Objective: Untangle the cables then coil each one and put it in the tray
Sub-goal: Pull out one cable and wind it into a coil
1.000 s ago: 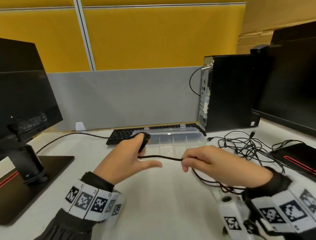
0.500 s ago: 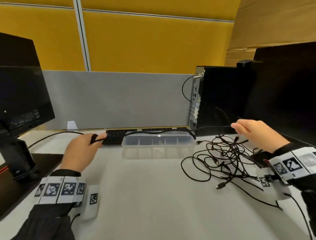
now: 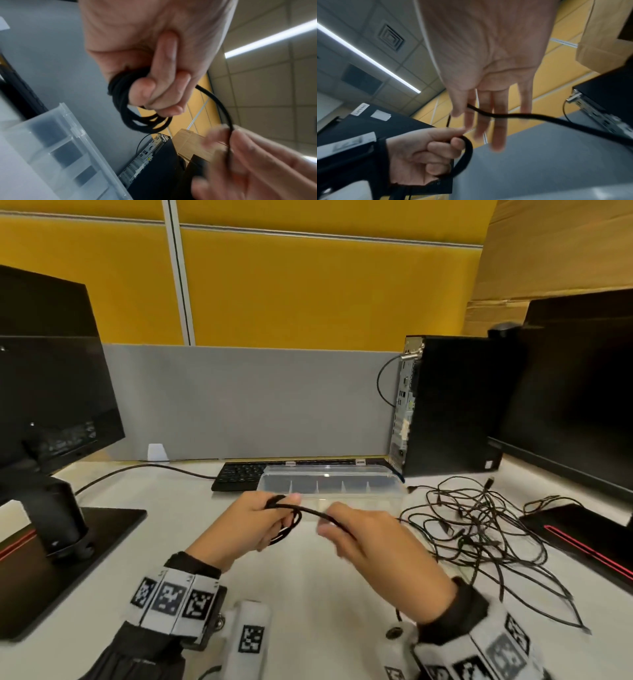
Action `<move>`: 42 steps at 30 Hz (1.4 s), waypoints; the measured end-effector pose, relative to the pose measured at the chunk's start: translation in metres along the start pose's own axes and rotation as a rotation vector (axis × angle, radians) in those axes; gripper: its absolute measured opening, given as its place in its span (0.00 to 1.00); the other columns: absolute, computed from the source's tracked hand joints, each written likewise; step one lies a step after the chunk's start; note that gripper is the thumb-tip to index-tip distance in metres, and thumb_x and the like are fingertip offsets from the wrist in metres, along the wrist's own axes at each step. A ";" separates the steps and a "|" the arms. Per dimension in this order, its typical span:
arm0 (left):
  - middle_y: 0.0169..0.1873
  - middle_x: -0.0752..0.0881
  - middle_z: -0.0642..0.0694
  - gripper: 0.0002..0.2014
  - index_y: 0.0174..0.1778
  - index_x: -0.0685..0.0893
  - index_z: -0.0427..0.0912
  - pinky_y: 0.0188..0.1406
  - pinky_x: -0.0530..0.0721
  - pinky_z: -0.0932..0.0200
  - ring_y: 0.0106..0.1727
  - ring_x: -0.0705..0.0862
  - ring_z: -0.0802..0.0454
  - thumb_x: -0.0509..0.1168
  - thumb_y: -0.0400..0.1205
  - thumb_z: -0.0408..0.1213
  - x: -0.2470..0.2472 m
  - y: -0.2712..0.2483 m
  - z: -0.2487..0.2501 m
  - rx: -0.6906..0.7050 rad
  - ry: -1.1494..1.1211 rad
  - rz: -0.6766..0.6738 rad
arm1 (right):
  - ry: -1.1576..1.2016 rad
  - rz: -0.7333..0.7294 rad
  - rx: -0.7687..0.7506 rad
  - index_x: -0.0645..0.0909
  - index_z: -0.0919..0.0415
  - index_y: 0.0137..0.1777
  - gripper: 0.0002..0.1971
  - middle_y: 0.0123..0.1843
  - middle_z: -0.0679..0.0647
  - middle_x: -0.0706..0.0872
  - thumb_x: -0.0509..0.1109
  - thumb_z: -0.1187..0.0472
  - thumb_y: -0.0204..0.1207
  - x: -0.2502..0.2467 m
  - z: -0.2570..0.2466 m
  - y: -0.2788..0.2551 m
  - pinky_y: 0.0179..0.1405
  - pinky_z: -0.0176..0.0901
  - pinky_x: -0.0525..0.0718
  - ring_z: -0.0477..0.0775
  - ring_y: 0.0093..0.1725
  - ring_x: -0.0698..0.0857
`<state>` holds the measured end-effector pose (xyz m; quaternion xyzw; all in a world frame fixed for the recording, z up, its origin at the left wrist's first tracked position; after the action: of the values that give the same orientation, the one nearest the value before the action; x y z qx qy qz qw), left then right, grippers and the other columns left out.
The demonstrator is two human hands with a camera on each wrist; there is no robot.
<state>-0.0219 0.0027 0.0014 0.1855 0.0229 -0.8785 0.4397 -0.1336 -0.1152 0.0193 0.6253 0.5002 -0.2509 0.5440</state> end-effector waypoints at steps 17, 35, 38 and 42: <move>0.56 0.87 0.37 0.18 0.62 0.76 0.28 0.54 0.85 0.55 0.57 0.87 0.42 0.56 0.82 0.38 -0.005 -0.005 0.024 0.317 -0.817 0.034 | 0.046 -0.480 0.081 0.70 0.52 0.64 0.16 0.56 0.57 0.83 0.45 0.48 0.87 0.046 -0.011 0.006 0.55 0.56 0.79 0.60 0.53 0.81; 0.14 0.78 0.49 0.12 0.39 0.80 0.38 0.24 0.72 0.63 0.12 0.70 0.56 0.56 0.81 0.40 0.013 -0.017 0.022 0.223 -0.477 -0.275 | 0.120 0.024 -0.024 0.75 0.44 0.34 0.17 0.24 0.42 0.75 0.52 0.40 0.79 -0.015 0.020 0.048 0.31 0.33 0.68 0.39 0.30 0.75; 0.09 0.68 0.53 0.15 0.34 0.76 0.36 0.15 0.68 0.69 0.08 0.62 0.59 0.60 0.80 0.45 -0.005 -0.010 0.018 0.177 -0.715 -0.045 | 0.346 -0.205 0.061 0.77 0.51 0.37 0.16 0.21 0.41 0.71 0.54 0.51 0.84 0.002 0.030 0.045 0.28 0.29 0.68 0.40 0.23 0.70; 0.08 0.64 0.53 0.18 0.24 0.78 0.42 0.08 0.58 0.70 0.05 0.60 0.59 0.58 0.76 0.49 -0.046 -0.001 0.002 0.121 -1.135 0.161 | 0.438 -0.373 0.129 0.76 0.56 0.38 0.15 0.24 0.44 0.67 0.55 0.52 0.84 -0.002 0.054 0.032 0.26 0.30 0.68 0.43 0.24 0.65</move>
<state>0.0017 0.0376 0.0188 -0.2890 -0.2813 -0.8039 0.4370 -0.0933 -0.1628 0.0191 0.5952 0.6949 -0.2368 0.3268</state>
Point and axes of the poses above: each hand's wrist, its own y-axis towards the middle knuckle, its own x-axis out of the palm, z = x × y, the point moved 5 cm from there along y, towards the middle knuckle
